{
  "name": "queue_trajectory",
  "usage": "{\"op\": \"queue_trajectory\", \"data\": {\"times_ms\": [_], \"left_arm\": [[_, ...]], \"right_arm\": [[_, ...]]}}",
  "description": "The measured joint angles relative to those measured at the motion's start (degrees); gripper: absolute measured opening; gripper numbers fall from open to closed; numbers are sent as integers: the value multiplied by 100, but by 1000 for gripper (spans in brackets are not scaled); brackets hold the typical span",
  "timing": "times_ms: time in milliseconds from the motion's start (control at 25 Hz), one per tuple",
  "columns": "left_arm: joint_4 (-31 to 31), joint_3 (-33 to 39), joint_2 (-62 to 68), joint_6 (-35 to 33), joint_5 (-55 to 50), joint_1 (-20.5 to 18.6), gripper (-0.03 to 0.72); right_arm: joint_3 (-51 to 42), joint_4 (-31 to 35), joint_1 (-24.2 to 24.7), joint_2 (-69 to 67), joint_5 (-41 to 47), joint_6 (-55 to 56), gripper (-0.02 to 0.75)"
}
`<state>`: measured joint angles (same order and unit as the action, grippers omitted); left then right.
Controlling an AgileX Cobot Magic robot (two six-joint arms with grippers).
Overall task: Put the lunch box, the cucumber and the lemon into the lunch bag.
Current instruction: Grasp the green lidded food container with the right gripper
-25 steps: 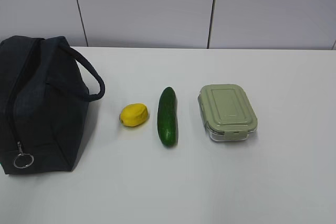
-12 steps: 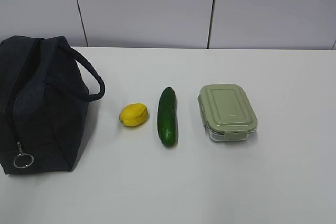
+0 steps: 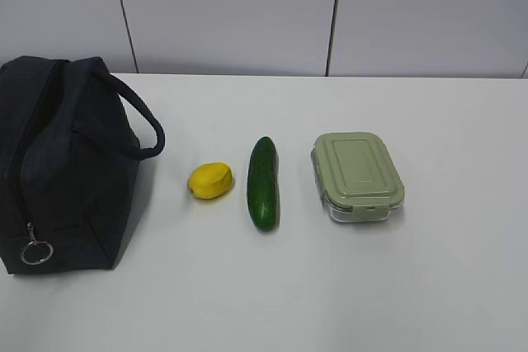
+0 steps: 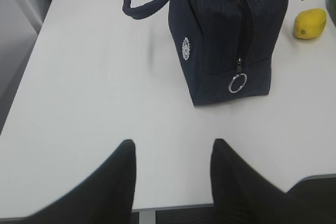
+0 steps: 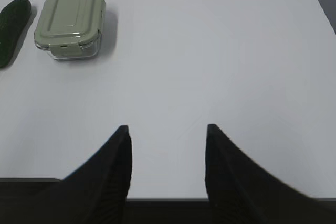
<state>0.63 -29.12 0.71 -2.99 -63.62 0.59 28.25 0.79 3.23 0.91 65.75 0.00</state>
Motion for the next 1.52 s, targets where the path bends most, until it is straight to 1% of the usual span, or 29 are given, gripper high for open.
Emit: {"op": "queue_trajectory", "data": {"times_ms": [560, 680, 760, 920, 1080, 1320, 1520], "left_arm": [[46, 0, 0, 0, 0, 0, 321], [46, 0, 0, 0, 0, 0, 321], [46, 0, 0, 0, 0, 0, 321], [50, 0, 0, 0, 0, 96, 321], [50, 0, 0, 0, 0, 198, 321], [59, 0, 0, 0, 0, 379, 319], [59, 0, 0, 0, 0, 530, 276]], "right_arm": [[0, 0, 0, 0, 0, 0, 349], [0, 202, 0, 0, -12, 0, 349], [0, 583, 0, 0, -81, 0, 349], [19, 1663, 0, -24, -443, 0, 349], [19, 2646, 0, -500, -720, -192, 349], [19, 4319, 0, -1534, -986, -1209, 349], [19, 5520, 0, -2703, -1196, -2483, 349]]}}
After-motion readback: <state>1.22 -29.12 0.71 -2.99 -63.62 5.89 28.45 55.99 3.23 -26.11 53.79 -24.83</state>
